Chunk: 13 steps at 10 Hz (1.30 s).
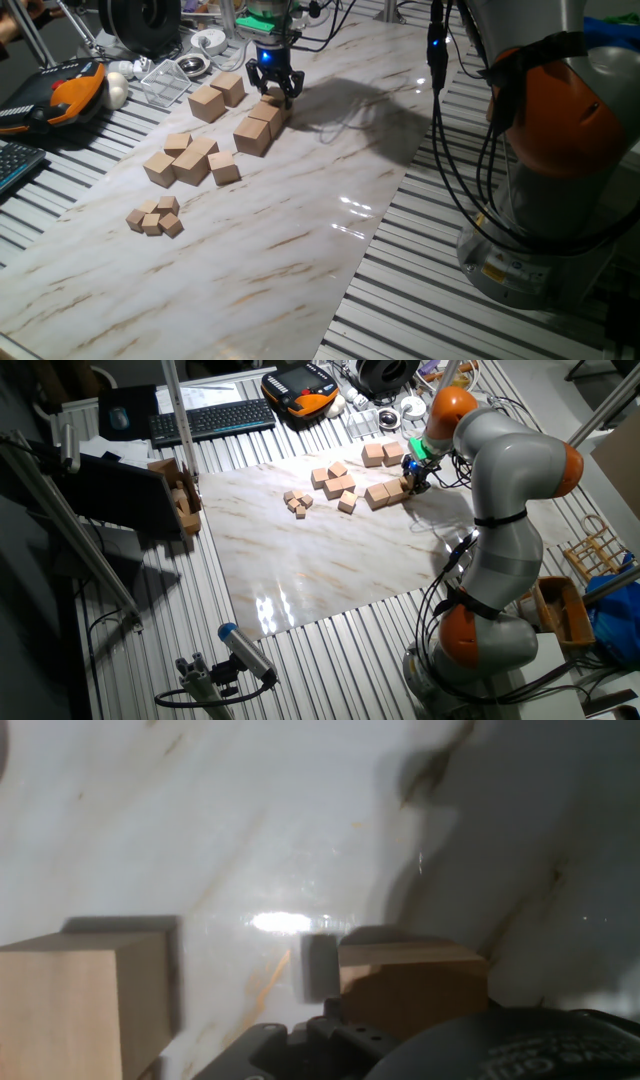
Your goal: Stack the blocks into a pyramid shape
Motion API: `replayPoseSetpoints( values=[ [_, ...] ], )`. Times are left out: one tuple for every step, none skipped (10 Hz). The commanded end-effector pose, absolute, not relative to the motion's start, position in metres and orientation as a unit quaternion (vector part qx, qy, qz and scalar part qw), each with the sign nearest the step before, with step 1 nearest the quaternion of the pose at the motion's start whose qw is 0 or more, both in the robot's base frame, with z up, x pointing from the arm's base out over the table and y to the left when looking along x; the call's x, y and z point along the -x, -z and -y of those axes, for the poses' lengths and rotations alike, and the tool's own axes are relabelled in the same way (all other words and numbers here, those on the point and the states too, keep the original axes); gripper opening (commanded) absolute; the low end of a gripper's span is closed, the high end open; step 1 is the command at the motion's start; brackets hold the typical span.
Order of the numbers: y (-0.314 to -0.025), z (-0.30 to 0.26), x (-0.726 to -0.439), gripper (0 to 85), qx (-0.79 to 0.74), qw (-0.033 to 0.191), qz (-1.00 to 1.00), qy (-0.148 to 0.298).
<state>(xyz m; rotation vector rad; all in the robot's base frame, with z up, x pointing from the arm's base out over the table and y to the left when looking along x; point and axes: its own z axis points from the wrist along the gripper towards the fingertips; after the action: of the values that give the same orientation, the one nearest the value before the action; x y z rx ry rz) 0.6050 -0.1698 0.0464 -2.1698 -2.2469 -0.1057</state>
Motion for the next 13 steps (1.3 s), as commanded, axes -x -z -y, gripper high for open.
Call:
replayPoseSetpoints(
  values=[
    [-0.0462, 0.1698, -0.6052, 0.0, 0.694, 0.008, 0.719, 0.034],
    [-0.0459, 0.1697, -0.6051, 0.0, 0.694, 0.006, 0.719, 0.035],
    [-0.0453, 0.1695, -0.6052, 0.0, 0.694, 0.007, 0.719, 0.036],
    [-0.0443, 0.1691, -0.6051, 0.0, 0.694, 0.006, 0.719, 0.039],
    [-0.0435, 0.1691, -0.6049, 0.0, 0.694, 0.006, 0.719, 0.040],
    [-0.0433, 0.1689, -0.6049, 0.0, 0.694, 0.006, 0.719, 0.039],
    [-0.0433, 0.1688, -0.6048, 0.0, 0.694, 0.007, 0.719, 0.037],
    [-0.0427, 0.1689, -0.6046, 0.0, 0.694, 0.007, 0.719, 0.037],
    [-0.0422, 0.1689, -0.6044, 0.0, 0.694, 0.008, 0.719, 0.038],
    [-0.0418, 0.1687, -0.6041, 0.0, 0.694, 0.010, 0.719, 0.039],
    [-0.0414, 0.1685, -0.6039, 0.0, 0.694, 0.013, 0.719, 0.039],
    [-0.0411, 0.1685, -0.6039, 0.0, 0.694, 0.014, 0.719, 0.039],
    [-0.0409, 0.1686, -0.6038, 0.0, 0.694, 0.015, 0.719, 0.038]
  ],
)
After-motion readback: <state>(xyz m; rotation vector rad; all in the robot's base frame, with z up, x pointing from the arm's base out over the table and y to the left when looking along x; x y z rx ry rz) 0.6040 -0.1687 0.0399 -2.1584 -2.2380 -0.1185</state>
